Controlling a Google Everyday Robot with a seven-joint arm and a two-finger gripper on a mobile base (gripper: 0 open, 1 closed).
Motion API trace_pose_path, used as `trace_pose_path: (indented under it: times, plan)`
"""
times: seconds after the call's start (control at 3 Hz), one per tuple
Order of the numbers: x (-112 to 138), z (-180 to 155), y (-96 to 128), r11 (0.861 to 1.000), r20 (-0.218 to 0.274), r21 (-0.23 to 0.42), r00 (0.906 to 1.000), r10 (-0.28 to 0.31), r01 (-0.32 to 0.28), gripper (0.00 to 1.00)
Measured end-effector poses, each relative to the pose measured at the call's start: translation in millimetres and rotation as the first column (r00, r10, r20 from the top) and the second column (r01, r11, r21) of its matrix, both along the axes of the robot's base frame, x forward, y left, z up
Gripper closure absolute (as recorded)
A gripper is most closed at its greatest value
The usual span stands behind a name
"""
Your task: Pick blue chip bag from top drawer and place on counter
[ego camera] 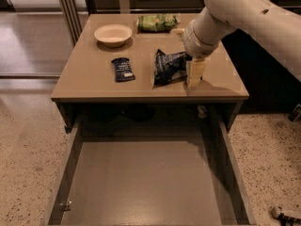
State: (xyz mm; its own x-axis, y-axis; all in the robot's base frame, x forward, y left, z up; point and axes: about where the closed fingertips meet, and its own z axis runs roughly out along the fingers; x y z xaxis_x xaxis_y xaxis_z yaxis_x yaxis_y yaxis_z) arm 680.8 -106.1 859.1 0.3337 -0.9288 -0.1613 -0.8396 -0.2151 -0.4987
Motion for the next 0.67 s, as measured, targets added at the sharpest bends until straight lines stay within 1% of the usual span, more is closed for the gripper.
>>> trace_pose_path:
  times: [0.33, 0.67]
  plan:
    - [2.5, 36.5, -9.2, 0.996, 0.045, 0.091, 0.9989, 0.009, -0.013, 0.00]
    - [-0.9, 74.0, -25.4, 0.988, 0.096, 0.153, 0.9953, -0.009, -0.006, 0.00]
